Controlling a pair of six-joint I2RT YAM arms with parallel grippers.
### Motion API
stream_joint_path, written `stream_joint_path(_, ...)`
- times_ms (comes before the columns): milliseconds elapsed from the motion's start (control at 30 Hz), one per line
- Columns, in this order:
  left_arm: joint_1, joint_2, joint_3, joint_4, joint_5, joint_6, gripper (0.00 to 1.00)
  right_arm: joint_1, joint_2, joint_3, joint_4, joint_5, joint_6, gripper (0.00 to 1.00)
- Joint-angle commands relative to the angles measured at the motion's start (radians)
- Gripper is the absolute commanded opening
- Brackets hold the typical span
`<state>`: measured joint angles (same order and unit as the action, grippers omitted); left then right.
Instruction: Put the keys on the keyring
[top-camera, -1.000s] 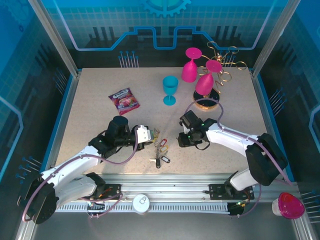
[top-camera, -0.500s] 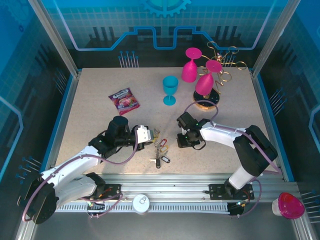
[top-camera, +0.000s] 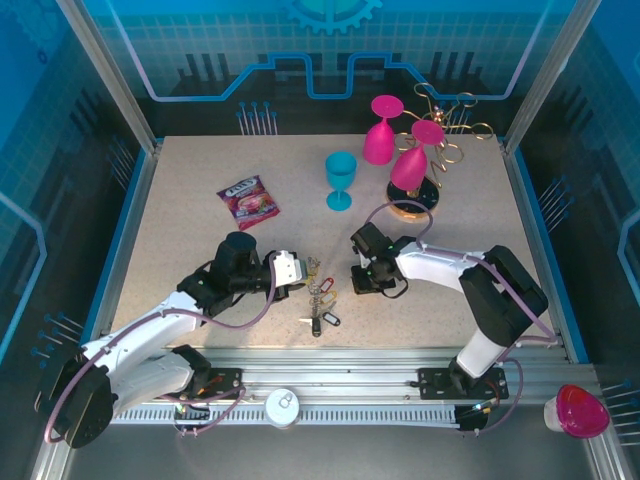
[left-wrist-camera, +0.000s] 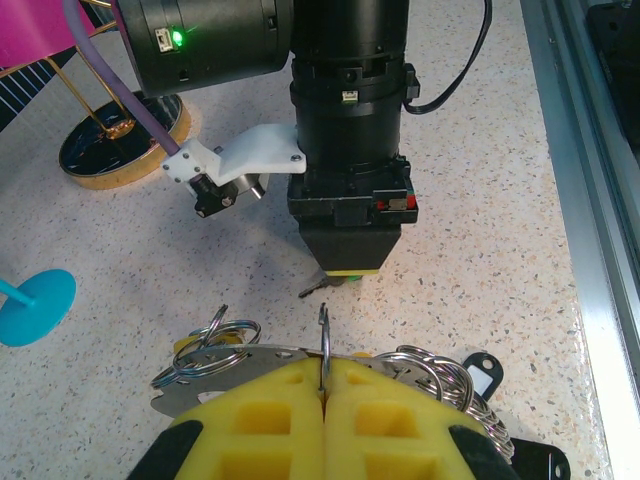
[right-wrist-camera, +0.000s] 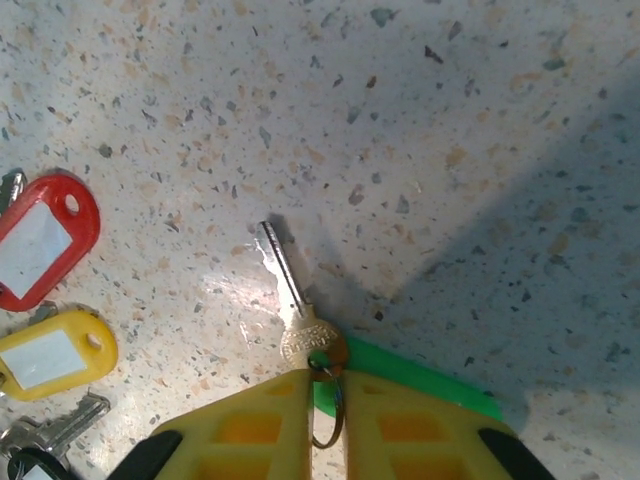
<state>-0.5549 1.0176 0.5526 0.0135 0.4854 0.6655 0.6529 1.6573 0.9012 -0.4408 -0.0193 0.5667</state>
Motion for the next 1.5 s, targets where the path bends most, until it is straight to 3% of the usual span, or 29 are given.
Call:
stream_joint_path(0, -0.006, -0.001, -0.016, 0.053, 0.018, 0.029, 0.00, -0.012, 0.015, 0.024, 0.000, -0.016, 0.008, 0.09)
stream_joint_path(133, -0.006, -0.005, -0.023, 0.055, 0.010, 0.029, 0.00, -0.015, -0.007, 0.020, -0.005, -0.013, -0.001, 0.00)
stream_joint_path(433, -0.006, 0.006, -0.022, 0.083, -0.007, 0.023, 0.00, -0.017, -0.194, 0.001, -0.060, 0.021, -0.156, 0.00)
stream_joint_path(633, -0.007, -0.025, -0.037, 0.105, -0.007, 0.000, 0.00, -0.019, -0.061, 0.114, -0.208, 0.079, -0.205, 0.00)
stream_joint_path(1067, -0.016, 0.014, -0.028, 0.115, 0.005, 0.002, 0.00, -0.007, 0.113, 0.198, -0.176, -0.005, -0.235, 0.00)
stream_joint_path(1333, -0.016, 0.020, -0.029, 0.117, 0.004, 0.003, 0.00, -0.006, 0.153, 0.219, -0.180, -0.019, -0.237, 0.00)
stream_joint_path(1467, -0.015, 0.021, -0.029, 0.117, 0.002, 0.004, 0.00, -0.006, 0.155, 0.216, -0.176, -0.024, -0.232, 0.05)
